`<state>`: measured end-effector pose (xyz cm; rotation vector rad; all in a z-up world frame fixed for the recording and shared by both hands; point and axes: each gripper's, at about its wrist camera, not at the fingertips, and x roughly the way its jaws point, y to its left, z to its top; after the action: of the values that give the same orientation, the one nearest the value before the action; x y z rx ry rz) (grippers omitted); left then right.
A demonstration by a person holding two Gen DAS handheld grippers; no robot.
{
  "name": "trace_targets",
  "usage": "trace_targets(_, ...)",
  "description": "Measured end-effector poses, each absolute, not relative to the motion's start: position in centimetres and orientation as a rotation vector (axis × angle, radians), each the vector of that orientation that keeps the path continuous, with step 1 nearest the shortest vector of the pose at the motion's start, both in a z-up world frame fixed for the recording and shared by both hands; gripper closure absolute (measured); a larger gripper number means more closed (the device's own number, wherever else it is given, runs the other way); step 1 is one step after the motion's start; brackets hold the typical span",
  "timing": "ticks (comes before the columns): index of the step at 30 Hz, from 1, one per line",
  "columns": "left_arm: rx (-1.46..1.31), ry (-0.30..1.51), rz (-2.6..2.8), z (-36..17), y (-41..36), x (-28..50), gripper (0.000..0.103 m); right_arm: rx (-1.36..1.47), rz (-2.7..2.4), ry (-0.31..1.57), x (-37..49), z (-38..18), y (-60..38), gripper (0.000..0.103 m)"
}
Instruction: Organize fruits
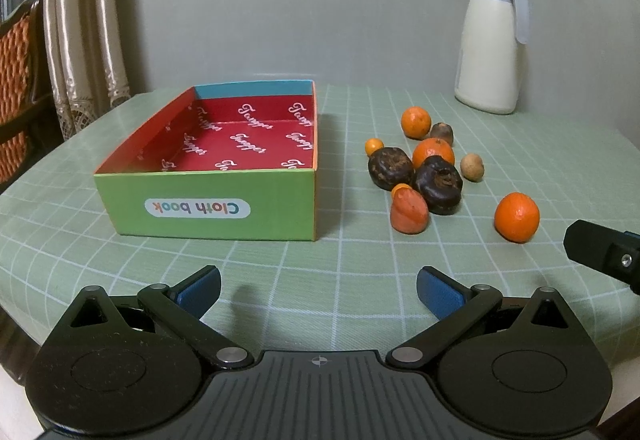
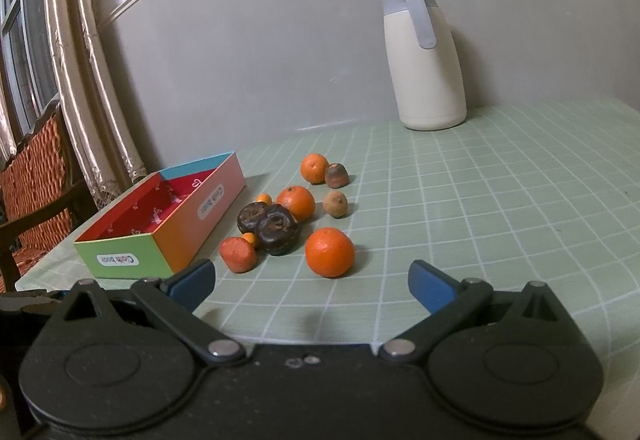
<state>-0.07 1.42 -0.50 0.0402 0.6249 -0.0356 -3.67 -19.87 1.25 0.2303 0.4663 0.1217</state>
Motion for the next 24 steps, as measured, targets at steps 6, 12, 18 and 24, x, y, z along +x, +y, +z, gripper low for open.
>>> trace_targets(6,0.048,0.625,-0.037,-0.6,1.3,0.0,0.0,0.234,0.118,0.465,-3.7,1.3,-20.0,0.0)
trace_targets(12,0.062,0.621,-0.037,-0.6,1.1,-0.1,0.0,0.229,0.108,0.462,-3.8,1.2,-20.3,0.0)
trace_targets(18,0.113,0.614,-0.074,-0.7,0.0,-0.4,0.0,0.232,0.063,0.422,-4.7,1.6,-21.2,0.0)
trace_targets(24,0.197,0.604,-0.155,-0.6,-2.3,-0.8,0.0,0.257,-0.043,0.372,-5.4,2.0,-23.3,0.0)
